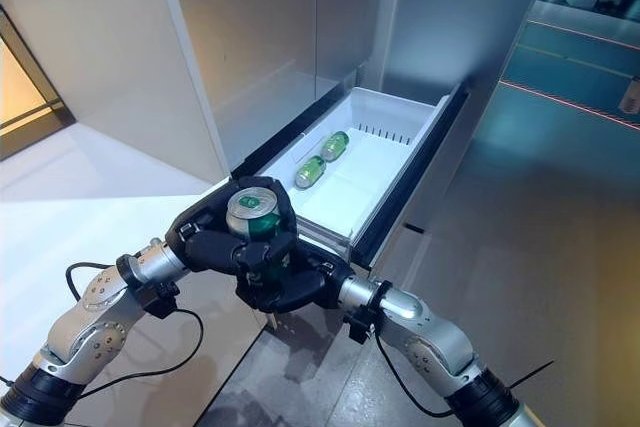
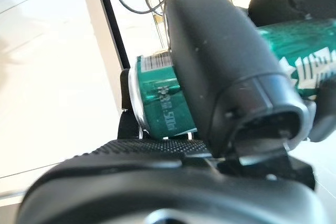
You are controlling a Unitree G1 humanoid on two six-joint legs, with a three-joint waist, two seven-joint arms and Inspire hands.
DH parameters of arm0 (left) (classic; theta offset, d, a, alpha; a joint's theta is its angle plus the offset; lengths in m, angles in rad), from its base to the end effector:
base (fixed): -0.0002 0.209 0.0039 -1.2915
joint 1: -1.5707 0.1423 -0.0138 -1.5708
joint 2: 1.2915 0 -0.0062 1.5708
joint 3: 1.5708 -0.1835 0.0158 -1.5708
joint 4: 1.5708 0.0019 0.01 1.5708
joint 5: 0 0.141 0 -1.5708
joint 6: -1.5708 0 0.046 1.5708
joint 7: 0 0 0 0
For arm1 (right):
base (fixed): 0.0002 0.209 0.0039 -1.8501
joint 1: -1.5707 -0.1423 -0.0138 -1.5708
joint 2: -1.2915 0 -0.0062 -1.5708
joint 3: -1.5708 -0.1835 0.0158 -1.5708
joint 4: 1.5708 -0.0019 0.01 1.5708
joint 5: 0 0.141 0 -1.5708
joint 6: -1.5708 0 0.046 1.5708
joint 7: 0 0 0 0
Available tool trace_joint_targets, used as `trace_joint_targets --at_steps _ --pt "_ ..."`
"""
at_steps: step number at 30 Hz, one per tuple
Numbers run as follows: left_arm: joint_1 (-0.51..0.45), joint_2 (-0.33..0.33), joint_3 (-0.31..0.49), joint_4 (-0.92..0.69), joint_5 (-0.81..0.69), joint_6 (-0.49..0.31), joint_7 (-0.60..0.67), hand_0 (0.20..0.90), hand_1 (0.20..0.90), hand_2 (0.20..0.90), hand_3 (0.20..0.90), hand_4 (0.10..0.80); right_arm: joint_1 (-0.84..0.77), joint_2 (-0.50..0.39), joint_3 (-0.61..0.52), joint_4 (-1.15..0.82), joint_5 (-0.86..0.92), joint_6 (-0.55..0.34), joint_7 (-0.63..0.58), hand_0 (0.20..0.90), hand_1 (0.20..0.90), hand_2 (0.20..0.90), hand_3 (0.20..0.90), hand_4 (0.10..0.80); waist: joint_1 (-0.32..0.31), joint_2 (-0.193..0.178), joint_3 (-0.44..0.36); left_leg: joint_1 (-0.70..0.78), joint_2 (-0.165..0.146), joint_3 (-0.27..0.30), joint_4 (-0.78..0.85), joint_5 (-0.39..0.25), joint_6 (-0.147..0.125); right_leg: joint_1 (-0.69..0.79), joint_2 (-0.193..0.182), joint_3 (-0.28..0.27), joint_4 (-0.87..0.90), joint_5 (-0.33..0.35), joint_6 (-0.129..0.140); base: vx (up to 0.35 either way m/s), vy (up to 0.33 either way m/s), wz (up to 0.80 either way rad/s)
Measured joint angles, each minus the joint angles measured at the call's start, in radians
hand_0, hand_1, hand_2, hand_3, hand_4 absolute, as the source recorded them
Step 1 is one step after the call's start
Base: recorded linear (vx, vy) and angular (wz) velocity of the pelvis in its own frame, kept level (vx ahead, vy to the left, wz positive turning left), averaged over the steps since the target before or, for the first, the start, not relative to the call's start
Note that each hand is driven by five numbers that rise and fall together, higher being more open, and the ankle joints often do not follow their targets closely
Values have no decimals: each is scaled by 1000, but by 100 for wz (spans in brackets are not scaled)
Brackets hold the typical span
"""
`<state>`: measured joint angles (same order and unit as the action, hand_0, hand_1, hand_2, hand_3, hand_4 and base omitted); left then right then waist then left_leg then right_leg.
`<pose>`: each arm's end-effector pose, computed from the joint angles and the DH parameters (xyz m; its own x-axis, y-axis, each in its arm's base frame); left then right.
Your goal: Put drinks into fridge and close the fridge
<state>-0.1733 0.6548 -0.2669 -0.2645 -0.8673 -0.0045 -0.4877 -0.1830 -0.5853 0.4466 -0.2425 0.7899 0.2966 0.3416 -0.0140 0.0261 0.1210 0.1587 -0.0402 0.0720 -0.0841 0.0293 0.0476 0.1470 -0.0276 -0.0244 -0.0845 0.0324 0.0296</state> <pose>0.2217 0.1834 0.1279 0.5809 -0.7701 0.2635 0.8057 0.5901 -0.0514 0.2128 -0.1455 0.0892 0.5798 0.8084 -0.1017 -0.7784 0.5865 0.2238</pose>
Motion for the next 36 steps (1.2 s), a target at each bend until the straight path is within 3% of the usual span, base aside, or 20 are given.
trace_joint_targets --at_steps 10,11,20,25,30,36 --pt "0 -8 3 0 0 -1 11 300 300 300 200 100 0 -1 0 0 -3 -10 -8 300 300 300 200 100 12 -8 -4 0 0 0 0 0 0 0 0 0 0 0 0 0 0 0" --pt "0 -8 3 0 0 -1 11 900 900 900 900 800 -1 -6 -1 -2 -5 -10 -8 300 300 300 200 100 11 -11 -6 0 0 0 0 0 0 0 0 0 0 0 0 0 0 0" --pt "-1 0 4 0 45 -47 66 900 900 900 900 800 -37 -52 -1 -7 -10 3 -36 300 300 300 200 100 10 -20 -3 -1 0 -1 0 0 0 -1 0 -1 0 0 0 0 0 0" --pt "-2 -10 22 -11 46 -182 132 900 900 900 900 800 -50 -47 -32 -5 -26 12 -86 300 300 300 200 100 12 -31 5 -2 0 -2 0 0 0 -1 0 -2 0 0 0 0 0 0" --pt "-22 -66 114 -36 46 -340 200 900 900 900 900 800 -57 -48 -89 11 -100 23 -156 300 300 300 200 100 14 -43 12 -3 -1 -10 0 0 0 2 -1 -18 0 -1 2 13 -16 4" --pt "-74 -100 156 -54 68 -408 256 900 900 900 900 800 -117 -49 -116 87 -182 27 -231 300 300 300 200 100 17 -47 16 -3 -3 -26 0 1 0 6 1 -24 0 -3 4 18 -19 7"
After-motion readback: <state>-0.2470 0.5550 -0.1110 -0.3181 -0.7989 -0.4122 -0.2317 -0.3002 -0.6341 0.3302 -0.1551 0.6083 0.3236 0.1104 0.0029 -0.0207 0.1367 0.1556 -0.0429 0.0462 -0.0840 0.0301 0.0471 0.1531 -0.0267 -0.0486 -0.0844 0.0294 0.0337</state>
